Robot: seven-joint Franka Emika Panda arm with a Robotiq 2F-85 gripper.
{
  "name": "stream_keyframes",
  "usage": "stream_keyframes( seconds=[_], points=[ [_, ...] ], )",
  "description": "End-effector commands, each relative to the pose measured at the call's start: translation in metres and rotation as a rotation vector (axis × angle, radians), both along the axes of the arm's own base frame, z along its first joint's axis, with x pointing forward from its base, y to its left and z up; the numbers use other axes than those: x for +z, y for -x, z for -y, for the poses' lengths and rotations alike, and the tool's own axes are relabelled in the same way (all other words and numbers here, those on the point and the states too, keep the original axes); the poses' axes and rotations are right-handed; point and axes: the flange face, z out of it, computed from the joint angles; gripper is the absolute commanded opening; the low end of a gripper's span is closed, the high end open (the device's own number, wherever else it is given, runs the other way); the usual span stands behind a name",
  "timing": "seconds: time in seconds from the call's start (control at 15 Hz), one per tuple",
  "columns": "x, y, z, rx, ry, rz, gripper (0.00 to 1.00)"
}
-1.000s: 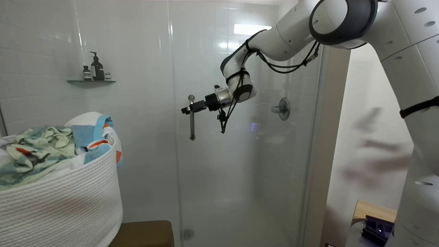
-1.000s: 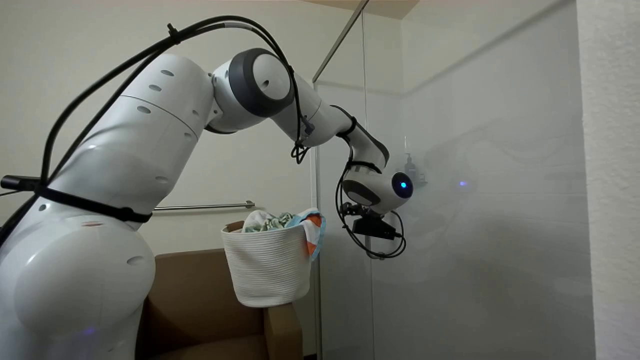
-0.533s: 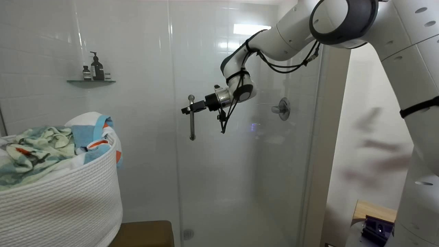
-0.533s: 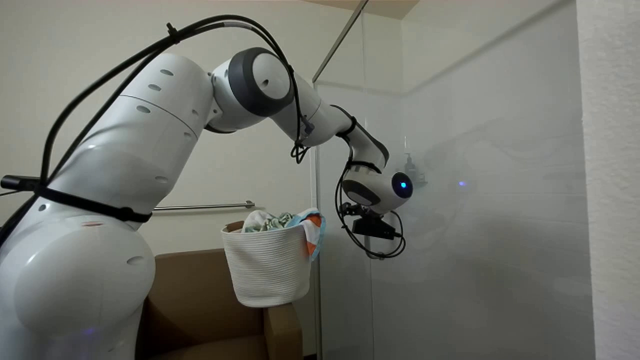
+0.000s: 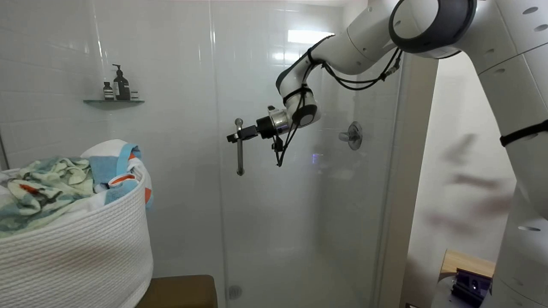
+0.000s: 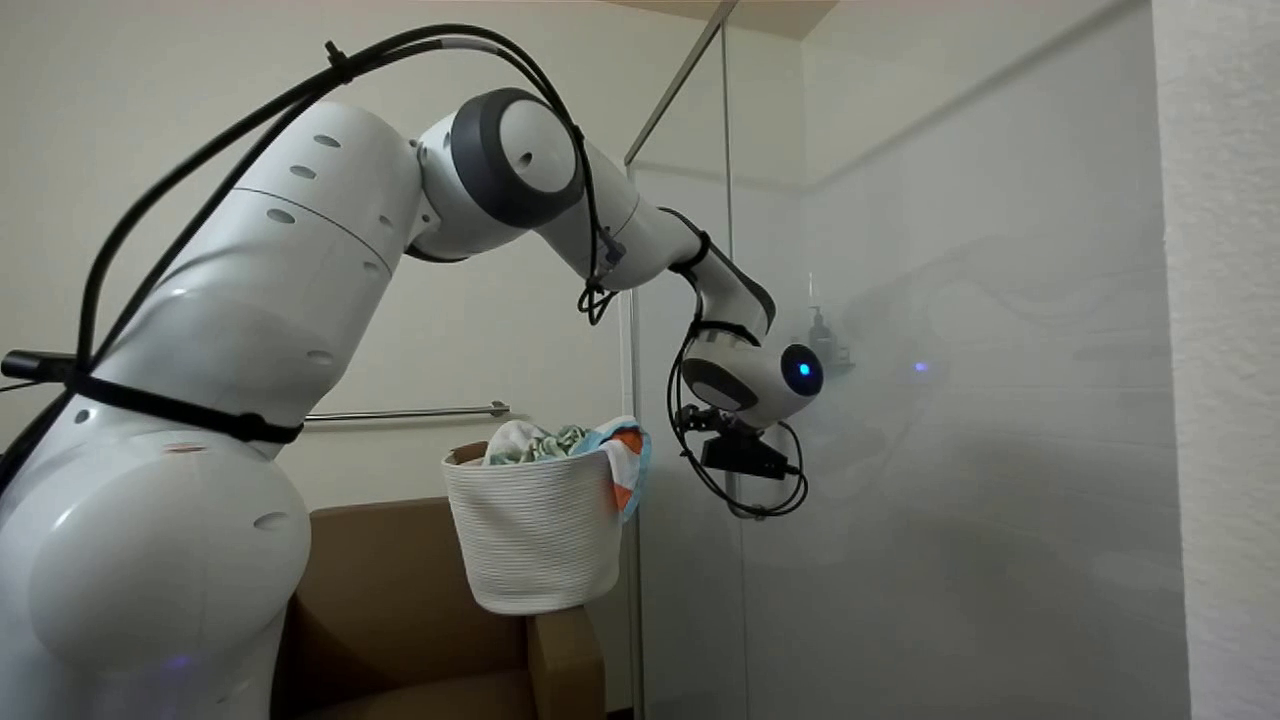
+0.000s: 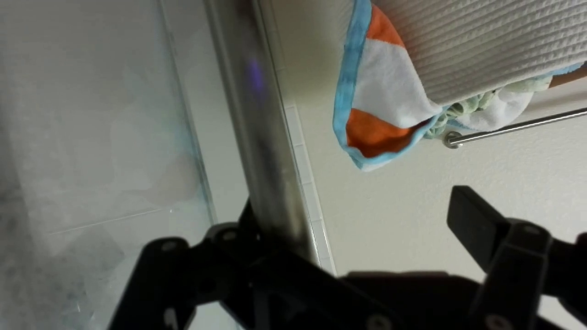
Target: Open the door
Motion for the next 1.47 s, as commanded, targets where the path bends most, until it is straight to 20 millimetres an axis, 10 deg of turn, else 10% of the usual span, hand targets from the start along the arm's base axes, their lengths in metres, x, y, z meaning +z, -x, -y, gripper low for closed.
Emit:
stream_keyframes(
  seconds=[0.0,1.4],
  points=[
    [0.025,0.04,-0.017,0.145,-0.041,0.005,1.0],
    [0.04,0.16,-0.04,0.399,-0.059,-0.043,1.0]
  ],
)
